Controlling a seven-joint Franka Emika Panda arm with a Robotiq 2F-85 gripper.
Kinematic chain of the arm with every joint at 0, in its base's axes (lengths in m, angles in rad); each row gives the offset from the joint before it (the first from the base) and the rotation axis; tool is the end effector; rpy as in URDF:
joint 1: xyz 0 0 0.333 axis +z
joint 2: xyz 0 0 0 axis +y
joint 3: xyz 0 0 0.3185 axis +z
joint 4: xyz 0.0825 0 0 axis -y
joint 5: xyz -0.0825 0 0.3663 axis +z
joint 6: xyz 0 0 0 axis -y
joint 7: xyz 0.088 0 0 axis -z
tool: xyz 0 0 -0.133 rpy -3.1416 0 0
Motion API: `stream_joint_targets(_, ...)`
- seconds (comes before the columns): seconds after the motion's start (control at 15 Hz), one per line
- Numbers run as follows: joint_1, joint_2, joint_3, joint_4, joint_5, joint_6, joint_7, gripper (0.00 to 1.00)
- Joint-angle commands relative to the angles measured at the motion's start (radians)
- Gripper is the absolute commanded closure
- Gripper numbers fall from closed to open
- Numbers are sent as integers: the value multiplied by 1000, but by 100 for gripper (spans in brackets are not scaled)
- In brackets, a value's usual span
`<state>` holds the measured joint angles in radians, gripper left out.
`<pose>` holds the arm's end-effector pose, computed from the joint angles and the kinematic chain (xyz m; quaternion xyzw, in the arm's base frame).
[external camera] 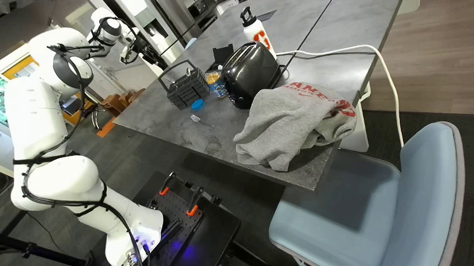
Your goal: Move the utensil holder to the right
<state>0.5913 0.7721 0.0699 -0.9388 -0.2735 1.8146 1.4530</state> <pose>0.6266 0.4266 0.4144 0.9214 -0.3690 0.1213 0.0093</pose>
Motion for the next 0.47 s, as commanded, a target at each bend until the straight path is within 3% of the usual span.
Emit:
stream_joint_targets(0.0, 44, -134, 1, -75, -21, -55, 18, 0)
stream_joint_targets(0.4, 87, -287, -5, -168, -61, -126, 22, 0)
